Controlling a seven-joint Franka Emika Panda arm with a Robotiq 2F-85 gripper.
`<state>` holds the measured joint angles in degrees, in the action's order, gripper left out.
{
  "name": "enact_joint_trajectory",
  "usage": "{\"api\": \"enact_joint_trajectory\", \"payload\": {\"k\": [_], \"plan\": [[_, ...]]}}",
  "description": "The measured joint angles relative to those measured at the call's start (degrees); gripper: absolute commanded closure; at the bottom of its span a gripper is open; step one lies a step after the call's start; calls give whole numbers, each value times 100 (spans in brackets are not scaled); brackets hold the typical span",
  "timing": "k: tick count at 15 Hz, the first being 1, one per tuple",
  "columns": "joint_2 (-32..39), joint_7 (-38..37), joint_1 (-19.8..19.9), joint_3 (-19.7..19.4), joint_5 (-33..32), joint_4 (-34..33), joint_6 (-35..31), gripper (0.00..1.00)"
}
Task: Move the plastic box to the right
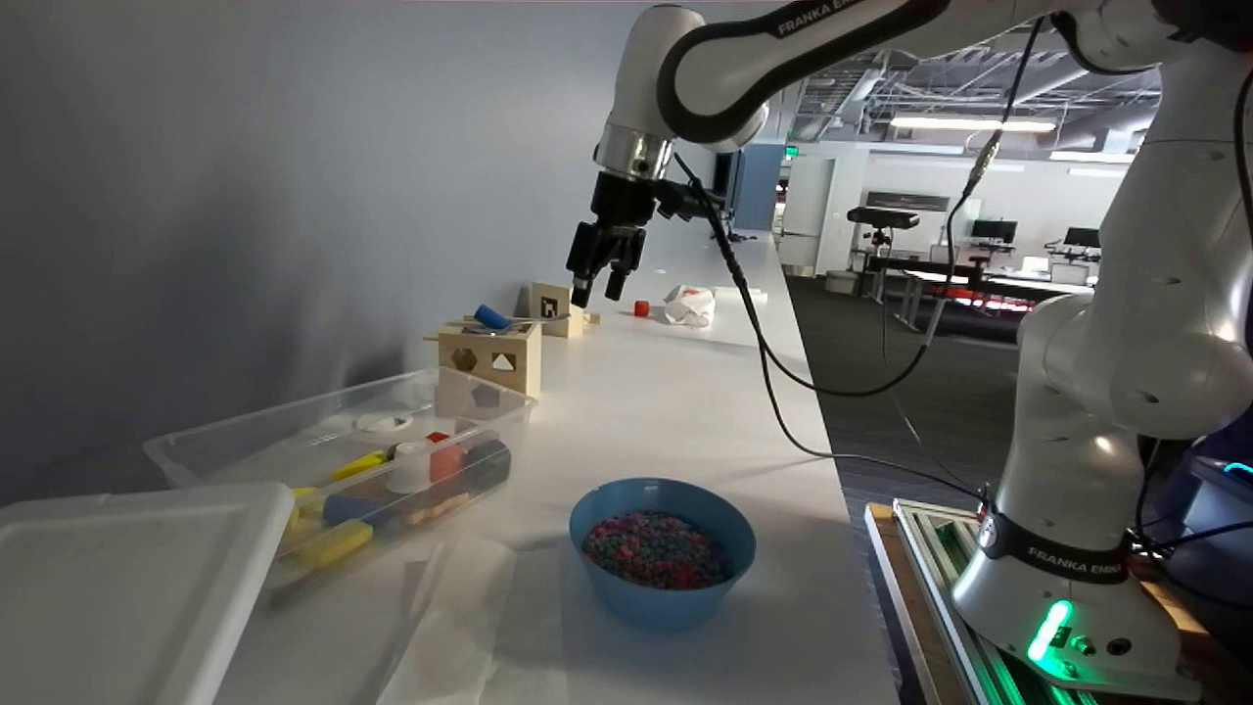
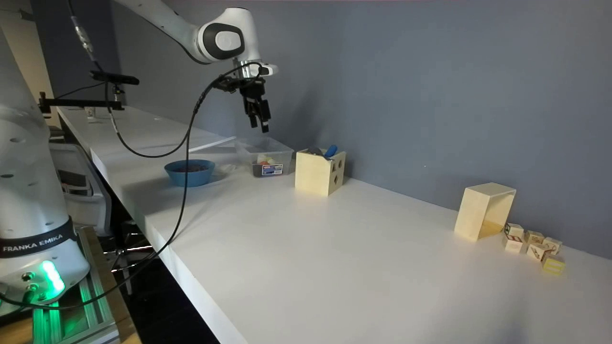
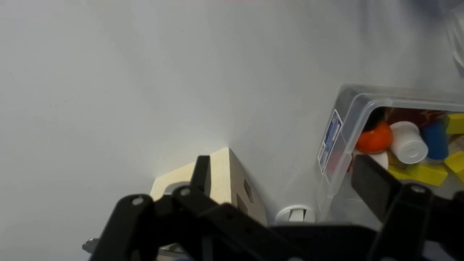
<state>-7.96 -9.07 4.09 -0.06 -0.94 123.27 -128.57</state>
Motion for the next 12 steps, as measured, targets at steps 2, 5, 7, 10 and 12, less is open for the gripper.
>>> {"api": "enact_joint_trajectory", "payload": {"k": [2, 5, 7, 10, 12], "plan": [[17, -56, -5, 0, -2, -3, -32, 0], [300, -473, -85, 35, 28, -80, -473, 0], [646, -692, -172, 74, 114, -262, -731, 0], [1216, -879, -314, 113, 122, -665, -789, 0], [1595, -966, -414, 120, 121, -952, -787, 0]]}}
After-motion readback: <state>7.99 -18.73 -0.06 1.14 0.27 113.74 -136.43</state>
